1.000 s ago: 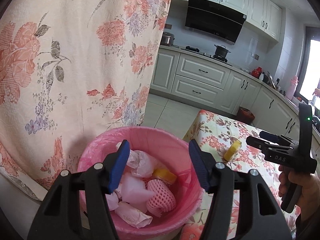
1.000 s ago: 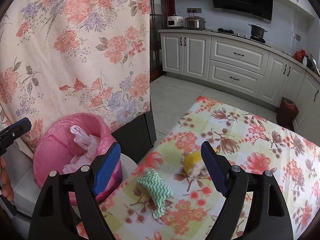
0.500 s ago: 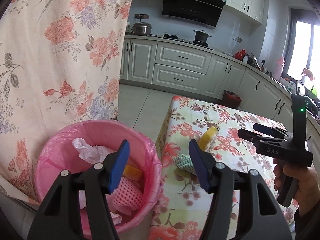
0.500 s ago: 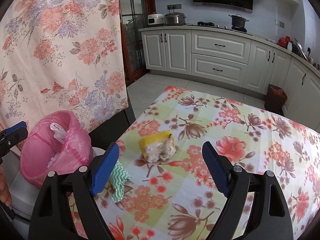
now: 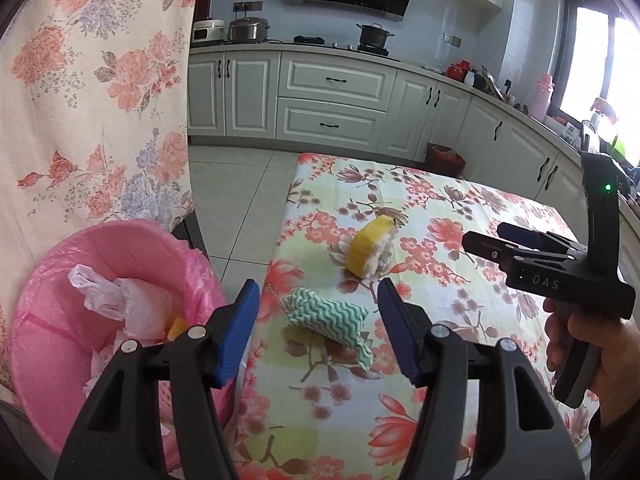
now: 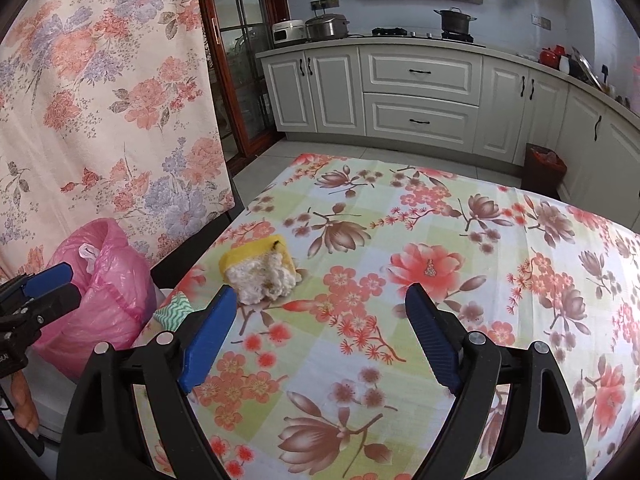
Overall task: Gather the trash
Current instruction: 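Move both tools back over the remaining trash on the table, then grasp the green zigzag cloth with the left tool while the right tool grasps the yellow sponge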
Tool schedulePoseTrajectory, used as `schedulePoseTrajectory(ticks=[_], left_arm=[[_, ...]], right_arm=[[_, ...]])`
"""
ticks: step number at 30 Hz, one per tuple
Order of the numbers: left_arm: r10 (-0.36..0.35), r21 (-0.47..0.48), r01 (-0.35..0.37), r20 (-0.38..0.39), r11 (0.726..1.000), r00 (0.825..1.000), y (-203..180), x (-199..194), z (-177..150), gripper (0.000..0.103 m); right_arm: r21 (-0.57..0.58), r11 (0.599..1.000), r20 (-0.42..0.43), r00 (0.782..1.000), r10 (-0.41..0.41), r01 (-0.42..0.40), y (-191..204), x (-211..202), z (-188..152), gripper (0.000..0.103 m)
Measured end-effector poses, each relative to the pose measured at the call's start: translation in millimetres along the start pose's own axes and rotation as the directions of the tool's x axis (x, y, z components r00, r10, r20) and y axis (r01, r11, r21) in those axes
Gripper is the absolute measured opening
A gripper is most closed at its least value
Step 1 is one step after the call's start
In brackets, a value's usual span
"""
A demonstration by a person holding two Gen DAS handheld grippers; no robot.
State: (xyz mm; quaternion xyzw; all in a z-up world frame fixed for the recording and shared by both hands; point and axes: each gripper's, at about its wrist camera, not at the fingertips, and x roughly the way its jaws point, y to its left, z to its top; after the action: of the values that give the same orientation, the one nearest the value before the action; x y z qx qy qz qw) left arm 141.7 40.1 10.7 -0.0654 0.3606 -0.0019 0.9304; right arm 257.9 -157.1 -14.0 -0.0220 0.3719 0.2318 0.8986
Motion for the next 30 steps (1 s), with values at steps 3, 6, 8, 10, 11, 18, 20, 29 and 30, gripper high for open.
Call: schedulePoseTrajectory(ticks=[3, 6, 8, 10, 11, 18, 20, 29, 30], left_arm=[[-0.005, 0.01, 0.005, -0.031, 1.0, 1.0, -9, 17, -3, 0.059], [-0.003, 0.012, 0.004, -0.06, 1.0, 0.998, -16, 32, -6, 0.059], [-0.001, 0.008, 0.002, -0.079, 1.0, 0.997, -17, 42, -8, 0.059], [0.003, 0.01, -0.002, -0.1, 1.0, 0.995, -18, 52, -10, 0.059], [0.005, 0.012, -0.004, -0.109, 1.0, 0.994, -18, 56, -11, 0.059], [0.013, 0.023, -0.01, -0.174, 1.0, 0.985, -19, 83, -15, 0.056], [0.004, 0.013, -0.002, -0.193, 1.0, 0.981, -18, 89, -17, 0.055], [0.039, 0.03, -0.033, -0.251, 0.999, 0.967, -18, 104, -22, 0.038], [0.037, 0.028, -0.031, -0.253, 0.999, 0.967, -18, 104, -21, 0.037]], right_arm=[[0.013, 1.0, -0.007, 1.0, 0.007, -0.007, -10, 3, -2, 0.081], [0.013, 1.0, -0.011, 1.0, 0.011, -0.011, -16, 5, -3, 0.081], [0.019, 1.0, -0.013, 1.0, 0.016, -0.016, -20, 7, -3, 0.081], [0.022, 1.0, -0.014, 1.0, 0.02, -0.019, -24, 8, -2, 0.082], [0.024, 0.999, -0.013, 1.0, 0.023, -0.023, -26, 9, -2, 0.082], [0.031, 0.999, -0.022, 0.999, 0.031, -0.03, -33, 17, -1, 0.082], [0.031, 0.999, -0.026, 0.999, 0.035, -0.034, -34, 20, -1, 0.082], [0.022, 0.998, -0.04, 0.998, 0.057, -0.056, -31, 27, 1, 0.082], [0.02, 0.998, -0.041, 0.997, 0.06, -0.059, -30, 28, 1, 0.083]])
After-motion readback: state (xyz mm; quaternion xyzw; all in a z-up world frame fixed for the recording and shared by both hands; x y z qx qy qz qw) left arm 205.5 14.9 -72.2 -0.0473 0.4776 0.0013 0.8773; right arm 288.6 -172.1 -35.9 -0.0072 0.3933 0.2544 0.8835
